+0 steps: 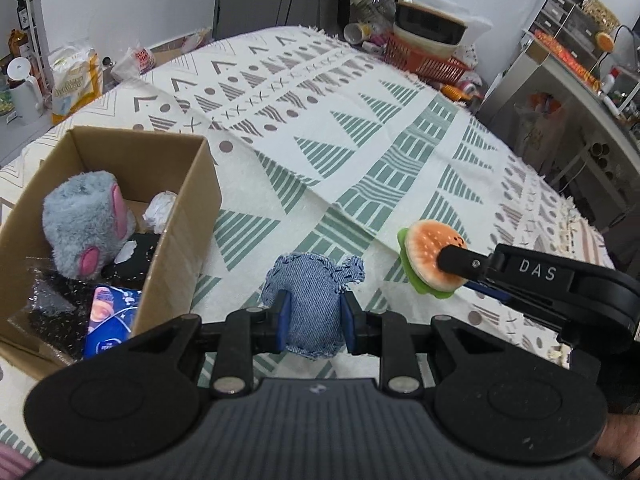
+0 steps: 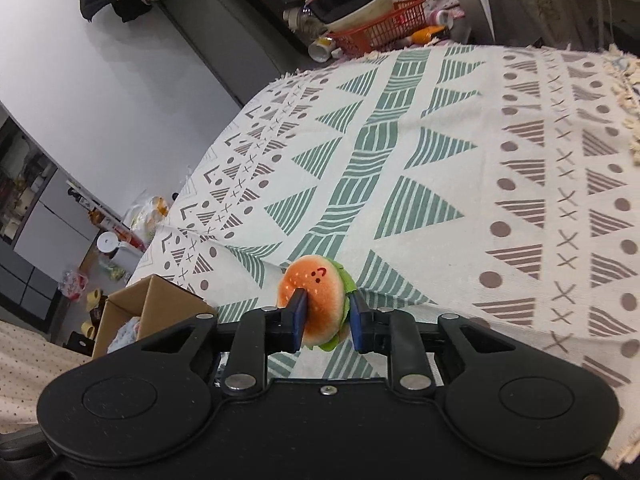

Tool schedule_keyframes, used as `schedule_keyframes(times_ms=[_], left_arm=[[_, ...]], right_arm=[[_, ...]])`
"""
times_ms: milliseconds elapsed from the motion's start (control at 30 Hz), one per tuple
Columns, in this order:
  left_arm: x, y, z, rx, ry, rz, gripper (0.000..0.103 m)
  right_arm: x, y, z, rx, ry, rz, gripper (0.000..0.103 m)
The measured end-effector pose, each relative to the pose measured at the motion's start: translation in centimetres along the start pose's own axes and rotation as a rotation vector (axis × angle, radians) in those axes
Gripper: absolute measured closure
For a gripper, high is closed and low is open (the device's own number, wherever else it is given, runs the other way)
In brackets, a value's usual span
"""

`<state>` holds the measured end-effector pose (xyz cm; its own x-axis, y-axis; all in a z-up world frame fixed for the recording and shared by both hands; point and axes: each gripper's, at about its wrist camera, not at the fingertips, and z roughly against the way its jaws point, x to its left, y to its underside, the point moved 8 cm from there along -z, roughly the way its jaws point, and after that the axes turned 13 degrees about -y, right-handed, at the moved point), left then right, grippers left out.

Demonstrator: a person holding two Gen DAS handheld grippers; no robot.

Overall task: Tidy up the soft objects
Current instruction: 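Carry the denim plush and burger plush over the box with both grippers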

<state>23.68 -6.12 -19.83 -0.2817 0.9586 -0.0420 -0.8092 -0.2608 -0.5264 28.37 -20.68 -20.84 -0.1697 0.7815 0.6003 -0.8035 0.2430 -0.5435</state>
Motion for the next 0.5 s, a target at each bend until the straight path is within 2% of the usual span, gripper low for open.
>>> schedule_keyframes(times_ms=[300, 500], left_arm=[[1.2, -1.0, 3.4, -0.065, 0.008, 0.031, 0.078], [2.8, -1.5, 5.4, -0.095, 0.007, 0.052, 0.078]], right_arm=[[2.8, -0.4, 3.0, -0.023, -0.003, 0.046, 0.08], [4.9, -1.1, 4.2, -0.063, -0.047, 0.085, 0.08]])
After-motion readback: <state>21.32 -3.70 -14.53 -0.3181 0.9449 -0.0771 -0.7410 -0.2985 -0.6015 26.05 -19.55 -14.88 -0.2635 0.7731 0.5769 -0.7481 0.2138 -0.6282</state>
